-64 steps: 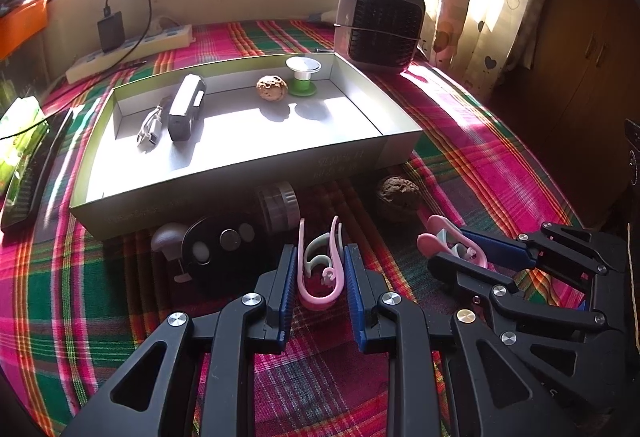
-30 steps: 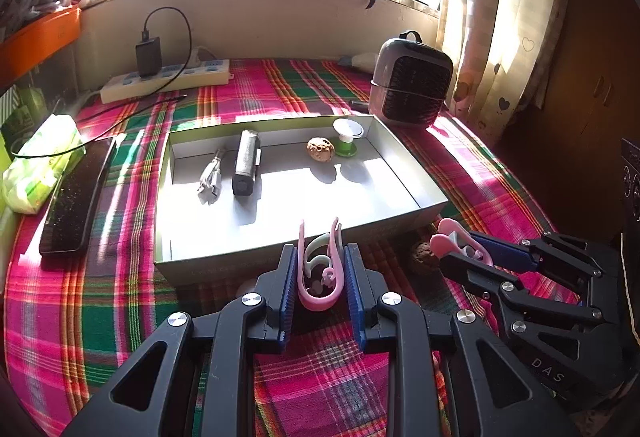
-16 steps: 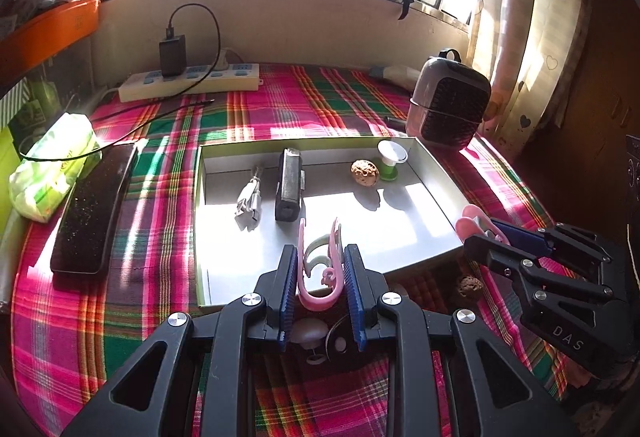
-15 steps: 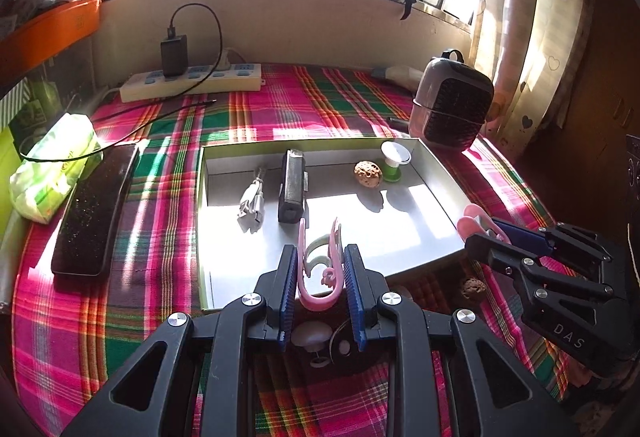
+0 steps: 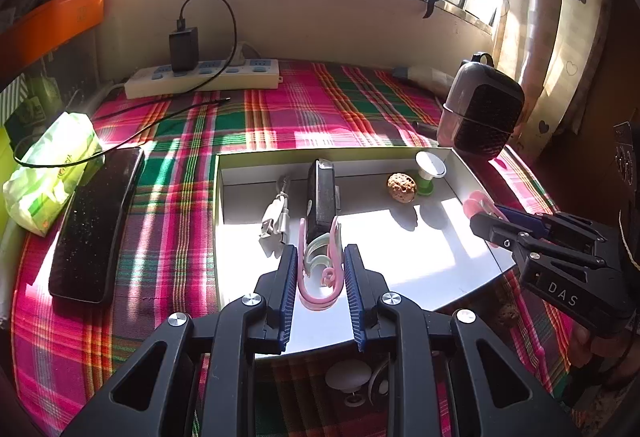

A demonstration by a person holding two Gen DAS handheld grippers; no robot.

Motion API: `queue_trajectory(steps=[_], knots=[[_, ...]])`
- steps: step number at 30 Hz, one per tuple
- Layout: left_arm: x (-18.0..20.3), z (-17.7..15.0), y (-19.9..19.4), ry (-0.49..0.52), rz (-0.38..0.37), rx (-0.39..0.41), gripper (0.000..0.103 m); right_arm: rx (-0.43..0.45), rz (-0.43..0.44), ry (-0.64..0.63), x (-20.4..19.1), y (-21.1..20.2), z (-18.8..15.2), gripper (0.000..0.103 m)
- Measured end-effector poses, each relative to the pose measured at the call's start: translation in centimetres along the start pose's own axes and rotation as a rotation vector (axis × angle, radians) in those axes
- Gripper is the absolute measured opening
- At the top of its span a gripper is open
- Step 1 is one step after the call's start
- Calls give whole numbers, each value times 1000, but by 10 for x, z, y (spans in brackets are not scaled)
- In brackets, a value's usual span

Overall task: Organize objects
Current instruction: 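Carry both pink earphones up and over the white box with both grippers, then lower the pink earphones into the box and open both grippers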

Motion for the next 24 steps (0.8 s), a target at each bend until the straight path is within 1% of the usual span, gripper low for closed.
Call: queue_trajectory(steps=[14, 17, 24], knots=[[-3, 1, 19, 2, 16, -32, 21, -34, -28, -2, 12, 25, 14, 25], [-1, 1, 22, 25, 52, -30, 21, -42, -32, -1, 13, 29, 14, 25], [-3, 2, 28, 15, 48, -47, 21, -55, -44, -4, 15, 37, 14, 25]])
Point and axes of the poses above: each gripper's, at about its wrist camera, not at the fingertips, and y roughly the way its jaws point, x to its right, z to its top, the point moved 3 cm from there along y, roughly the way its jaws point, and after that the axes turned 9 degrees about z, right-handed, at the moved point
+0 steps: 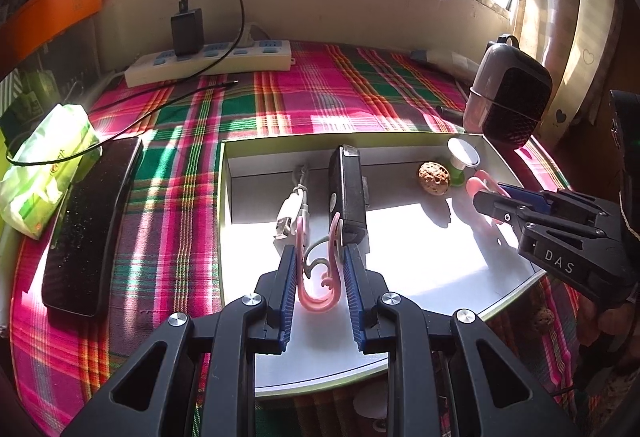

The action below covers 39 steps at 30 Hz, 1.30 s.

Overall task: Organize objects
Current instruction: 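Lower the pink earphones into the box and open both grippers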

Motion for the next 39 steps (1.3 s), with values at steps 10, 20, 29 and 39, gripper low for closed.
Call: queue_trajectory(steps=[10, 20, 29, 39], knots=[[-1, 1, 7, 2, 12, -11, 21, -5, -8, -5, 1, 7, 3, 25], [-1, 6, 11, 6, 26, -15, 21, -5, -23, -23, -1, 12, 5, 25], [-1, 8, 13, 17, 35, -15, 21, -7, -18, -22, -2, 15, 5, 25], [-1, 9, 16, 26, 43, -18, 22, -8, -18, -20, -2, 15, 5, 25]])
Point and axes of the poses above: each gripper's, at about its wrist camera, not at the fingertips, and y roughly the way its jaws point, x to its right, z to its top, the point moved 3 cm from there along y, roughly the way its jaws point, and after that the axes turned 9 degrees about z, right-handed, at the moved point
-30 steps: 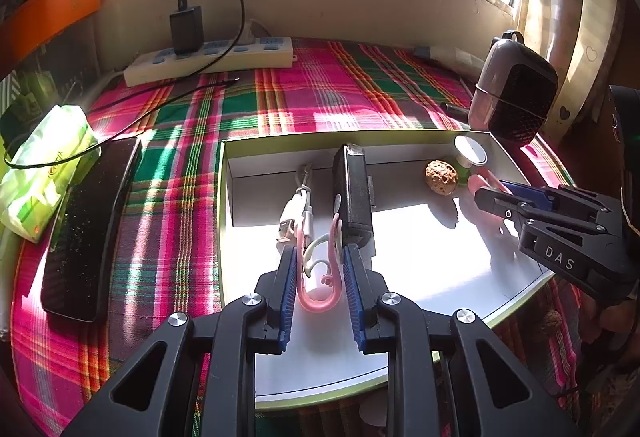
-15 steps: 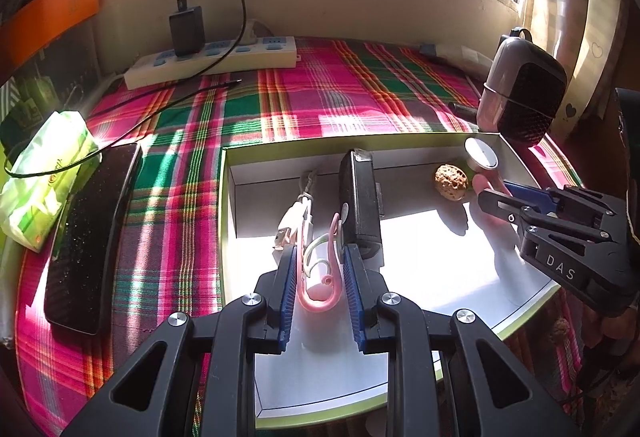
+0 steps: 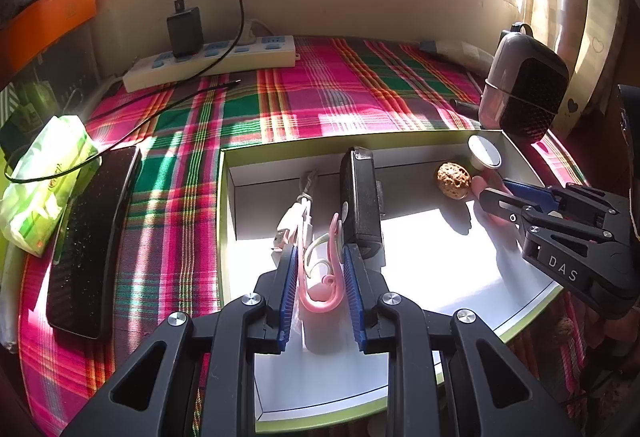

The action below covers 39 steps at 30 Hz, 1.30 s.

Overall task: Organize objects
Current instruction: 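Lower the pink earphones into the box and open both grippers, then withdraw both open grippers up out of the box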

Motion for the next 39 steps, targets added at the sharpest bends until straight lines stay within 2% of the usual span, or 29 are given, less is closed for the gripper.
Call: queue_trajectory(steps=[20, 39], knots=[[2, 0, 0, -1, 0, 0, 22, 6, 5, 10, 2, 0, -1, 25], [1, -2, -1, -6, -14, -2, 27, 19, 11, 11, -2, -6, -1, 39]])
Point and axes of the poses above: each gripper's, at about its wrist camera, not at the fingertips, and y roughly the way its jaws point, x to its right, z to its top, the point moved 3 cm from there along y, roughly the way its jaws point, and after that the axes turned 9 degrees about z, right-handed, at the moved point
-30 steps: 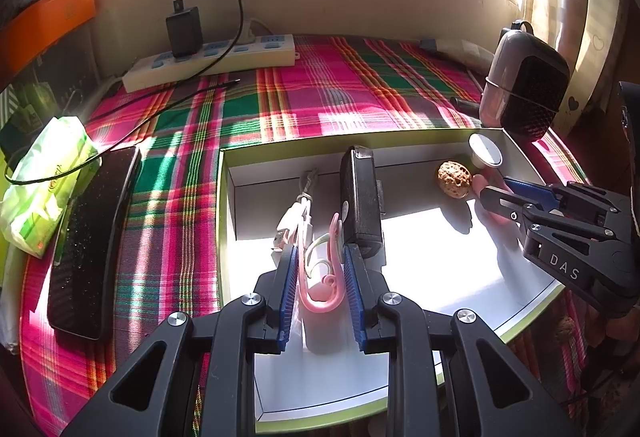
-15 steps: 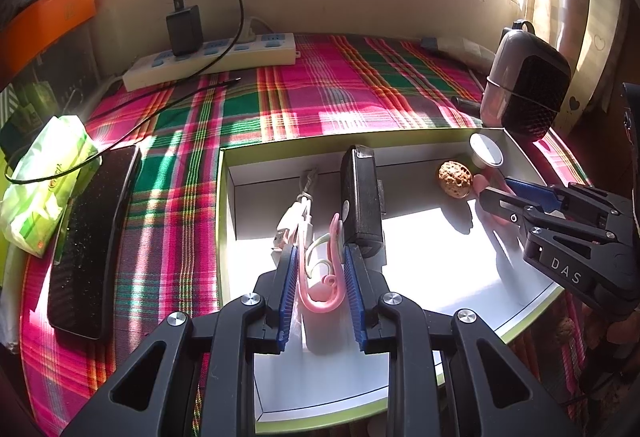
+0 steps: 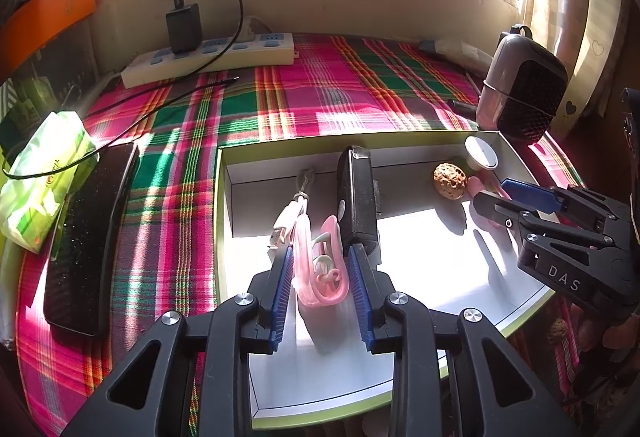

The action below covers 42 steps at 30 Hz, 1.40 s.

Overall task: Organize objects
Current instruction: 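Withdraw both open grippers up out of the box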

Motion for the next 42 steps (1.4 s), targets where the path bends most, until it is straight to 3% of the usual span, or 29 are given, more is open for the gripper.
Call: queue_trajectory(steps=[42], knots=[[13, -25, -68, -6, -5, 62, 30, 92, 48, 34, -20, -64, -31, 42]])
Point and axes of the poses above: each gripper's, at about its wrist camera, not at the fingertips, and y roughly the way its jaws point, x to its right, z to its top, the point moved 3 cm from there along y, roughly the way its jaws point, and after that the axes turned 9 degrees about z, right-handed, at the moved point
